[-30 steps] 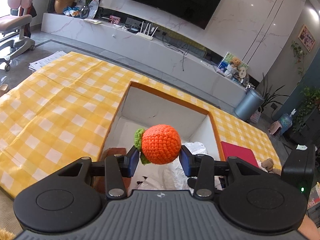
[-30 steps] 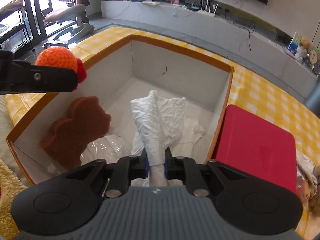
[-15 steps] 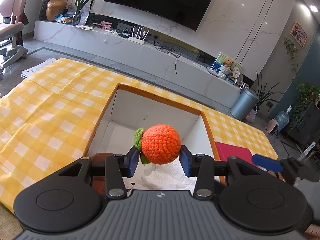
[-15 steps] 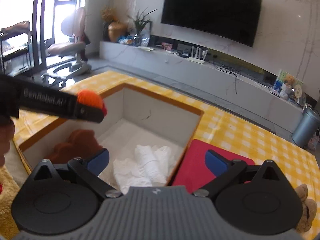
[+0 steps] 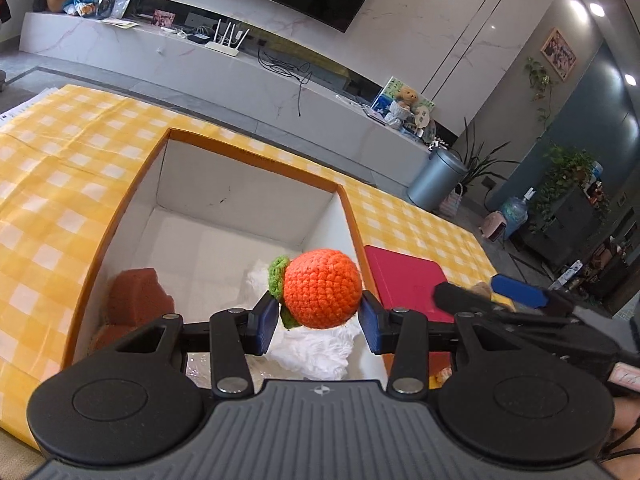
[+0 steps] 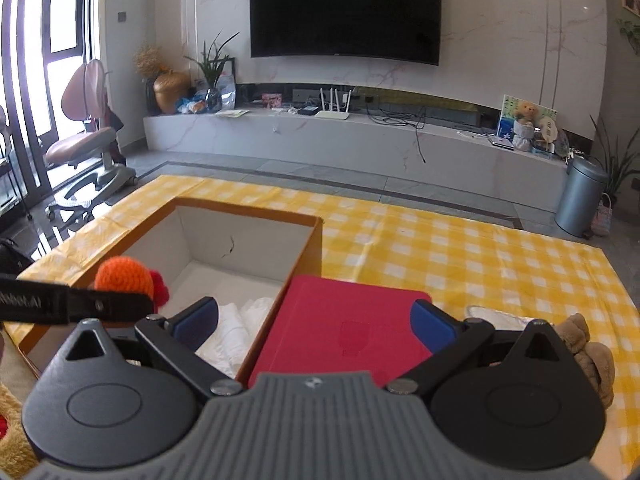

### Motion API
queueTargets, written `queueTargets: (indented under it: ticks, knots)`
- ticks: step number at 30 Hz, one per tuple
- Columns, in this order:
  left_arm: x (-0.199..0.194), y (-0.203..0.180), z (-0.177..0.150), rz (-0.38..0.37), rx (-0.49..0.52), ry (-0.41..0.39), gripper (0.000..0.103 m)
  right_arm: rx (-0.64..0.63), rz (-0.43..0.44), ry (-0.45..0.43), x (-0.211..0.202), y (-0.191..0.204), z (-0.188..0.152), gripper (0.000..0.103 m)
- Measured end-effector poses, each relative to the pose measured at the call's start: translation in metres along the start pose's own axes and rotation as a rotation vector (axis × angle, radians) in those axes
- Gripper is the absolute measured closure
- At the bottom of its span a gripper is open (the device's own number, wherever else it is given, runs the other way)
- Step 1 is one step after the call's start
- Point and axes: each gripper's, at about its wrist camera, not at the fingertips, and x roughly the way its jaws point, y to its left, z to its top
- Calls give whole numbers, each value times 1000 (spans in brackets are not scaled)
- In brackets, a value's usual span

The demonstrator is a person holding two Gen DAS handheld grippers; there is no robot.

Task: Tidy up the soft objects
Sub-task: 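Open the left gripper to drop the crocheted orange into the white box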

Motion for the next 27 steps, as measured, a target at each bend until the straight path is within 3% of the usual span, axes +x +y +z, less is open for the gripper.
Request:
queueTargets:
  ticks: [5,10,15,23,27]
  knots:
    - [7,3,10,84,33,-50,54,57,3,-5,-5,-11,2,3]
    - [33,12,12,115,2,25,54,106,26,25,3,-12,-1,3]
    - [48,16,7,191,9,99,54,68,30,48,10,-3,-4,3]
    - [55,14,-2,270,47,152,53,59,28,77,16,-1,-7,3]
    - [53,16,-3,283,10,176,40,48,28,87,16,-1,-6,3]
